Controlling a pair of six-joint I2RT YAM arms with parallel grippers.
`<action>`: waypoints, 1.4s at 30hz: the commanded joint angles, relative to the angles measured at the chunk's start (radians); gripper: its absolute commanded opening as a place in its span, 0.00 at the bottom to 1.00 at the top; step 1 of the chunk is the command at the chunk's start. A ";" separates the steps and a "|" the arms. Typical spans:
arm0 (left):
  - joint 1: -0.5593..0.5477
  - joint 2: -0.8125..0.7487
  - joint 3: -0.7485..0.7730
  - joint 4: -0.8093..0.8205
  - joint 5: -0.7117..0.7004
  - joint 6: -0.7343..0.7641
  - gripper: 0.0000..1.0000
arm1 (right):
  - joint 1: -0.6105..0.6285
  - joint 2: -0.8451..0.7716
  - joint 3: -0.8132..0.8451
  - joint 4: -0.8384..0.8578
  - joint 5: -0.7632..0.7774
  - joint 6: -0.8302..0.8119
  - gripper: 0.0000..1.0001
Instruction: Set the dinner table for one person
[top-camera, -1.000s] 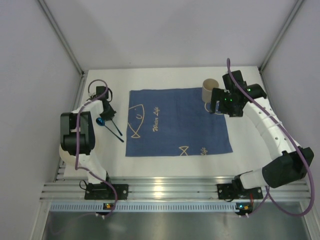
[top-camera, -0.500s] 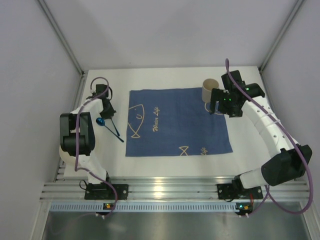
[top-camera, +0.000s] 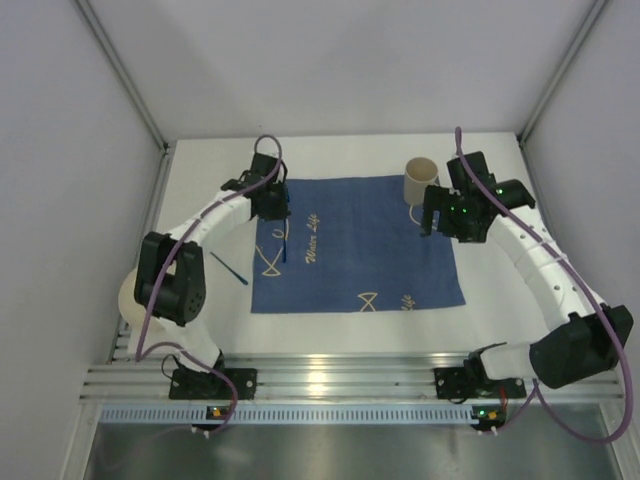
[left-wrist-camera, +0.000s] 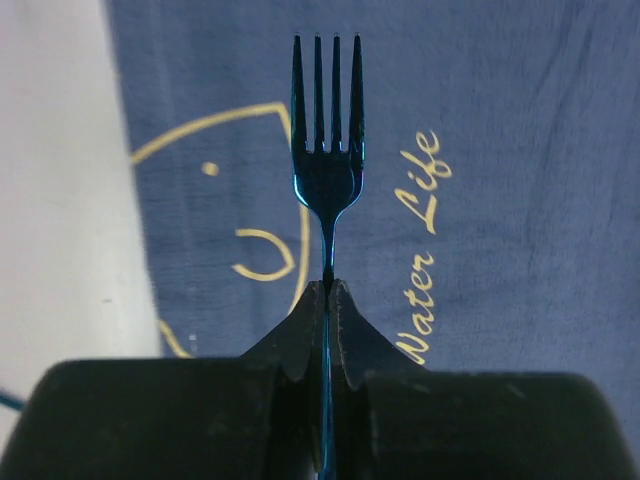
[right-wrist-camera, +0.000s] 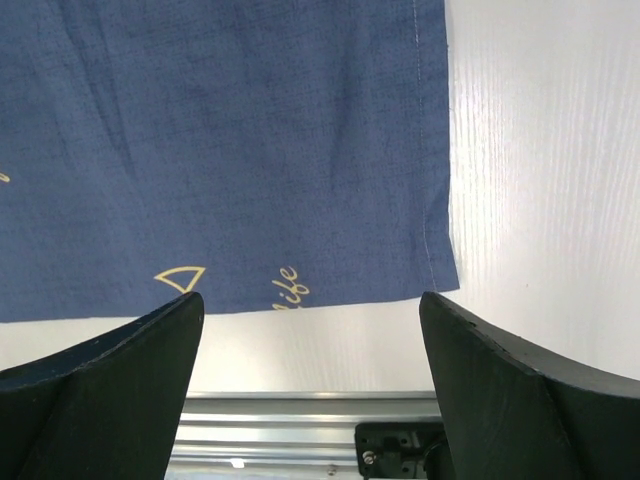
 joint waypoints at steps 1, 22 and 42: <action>-0.057 0.132 0.004 0.015 -0.002 -0.013 0.00 | 0.006 -0.091 -0.036 0.008 -0.006 -0.018 0.89; 0.033 -0.035 -0.027 -0.163 -0.203 -0.170 0.76 | 0.007 -0.161 -0.121 0.028 -0.013 -0.003 0.90; 0.430 -0.057 -0.338 0.003 -0.096 -0.075 0.70 | 0.006 -0.149 -0.147 0.031 -0.020 -0.014 0.89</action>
